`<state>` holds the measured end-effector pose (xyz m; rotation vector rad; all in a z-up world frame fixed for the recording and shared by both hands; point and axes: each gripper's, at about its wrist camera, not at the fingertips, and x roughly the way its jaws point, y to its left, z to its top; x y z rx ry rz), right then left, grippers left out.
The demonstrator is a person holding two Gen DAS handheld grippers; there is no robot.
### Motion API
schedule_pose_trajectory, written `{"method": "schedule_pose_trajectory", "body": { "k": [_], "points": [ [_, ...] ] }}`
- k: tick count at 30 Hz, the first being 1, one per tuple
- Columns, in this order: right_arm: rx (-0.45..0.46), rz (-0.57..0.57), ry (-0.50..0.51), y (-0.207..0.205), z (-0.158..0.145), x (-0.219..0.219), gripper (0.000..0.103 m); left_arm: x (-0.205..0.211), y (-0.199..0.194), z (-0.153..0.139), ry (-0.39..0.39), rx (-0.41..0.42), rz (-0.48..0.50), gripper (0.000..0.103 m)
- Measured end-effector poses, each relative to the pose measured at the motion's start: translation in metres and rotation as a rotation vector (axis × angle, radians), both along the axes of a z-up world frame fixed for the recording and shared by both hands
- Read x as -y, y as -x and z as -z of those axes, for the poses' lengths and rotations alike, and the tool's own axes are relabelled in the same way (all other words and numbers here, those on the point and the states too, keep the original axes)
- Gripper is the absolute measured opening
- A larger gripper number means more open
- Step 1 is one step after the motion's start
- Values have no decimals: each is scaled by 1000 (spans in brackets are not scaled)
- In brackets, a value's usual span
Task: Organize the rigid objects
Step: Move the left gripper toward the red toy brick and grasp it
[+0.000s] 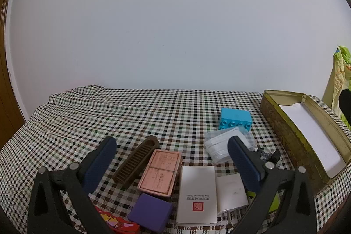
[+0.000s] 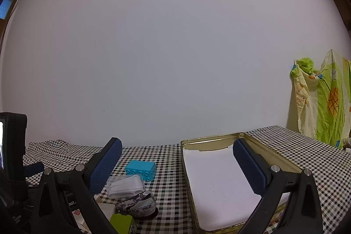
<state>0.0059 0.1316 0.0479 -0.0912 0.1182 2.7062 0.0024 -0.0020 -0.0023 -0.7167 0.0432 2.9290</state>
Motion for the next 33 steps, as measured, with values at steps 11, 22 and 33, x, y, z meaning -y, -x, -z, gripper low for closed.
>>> {"method": "schedule_pose_trajectory", "body": {
  "k": [11,22,33],
  "points": [
    [3,8,-5,14,2,-2,103,2,0,0,-10,6,2,103],
    [42,-20,-45,17,2,2,103,31,-9,0,-45,78,-43,102],
    [140,-136,8,25,3,-15,96,75,-30,-6,73,119,-71,102]
  ]
}}
